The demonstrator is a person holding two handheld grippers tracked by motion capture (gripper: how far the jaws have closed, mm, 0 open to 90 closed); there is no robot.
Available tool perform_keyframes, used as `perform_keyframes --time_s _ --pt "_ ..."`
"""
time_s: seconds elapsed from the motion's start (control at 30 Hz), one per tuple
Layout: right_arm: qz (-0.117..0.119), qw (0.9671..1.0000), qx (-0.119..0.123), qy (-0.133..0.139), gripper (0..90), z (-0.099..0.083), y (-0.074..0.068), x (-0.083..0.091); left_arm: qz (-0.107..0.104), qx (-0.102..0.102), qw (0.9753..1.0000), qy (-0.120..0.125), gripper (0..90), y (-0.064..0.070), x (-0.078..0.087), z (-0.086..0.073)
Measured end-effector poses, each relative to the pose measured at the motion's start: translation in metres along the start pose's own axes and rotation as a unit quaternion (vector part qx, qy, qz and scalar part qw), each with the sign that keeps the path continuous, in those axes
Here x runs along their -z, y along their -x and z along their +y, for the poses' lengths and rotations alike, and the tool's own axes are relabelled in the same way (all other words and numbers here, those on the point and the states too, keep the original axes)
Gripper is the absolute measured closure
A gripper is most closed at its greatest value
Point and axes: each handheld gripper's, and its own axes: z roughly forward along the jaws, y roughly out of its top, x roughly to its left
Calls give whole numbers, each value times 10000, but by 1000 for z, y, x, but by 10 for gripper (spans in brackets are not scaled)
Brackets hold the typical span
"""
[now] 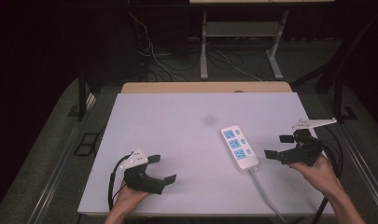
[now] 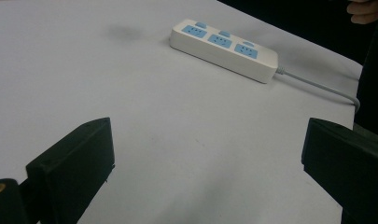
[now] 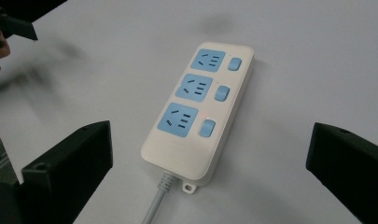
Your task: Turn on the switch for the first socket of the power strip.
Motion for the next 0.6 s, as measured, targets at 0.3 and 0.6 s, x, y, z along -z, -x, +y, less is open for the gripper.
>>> perform_keyframes --time_s 0.3,0.6 --pt "123 9997 -141 178 2 -23 -2 2 -1 2 10000 -12 11 0 0 0" --pt "210 9992 -230 238 2 -43 -6 3 18 20 10000 -7 11 -1 1 0"
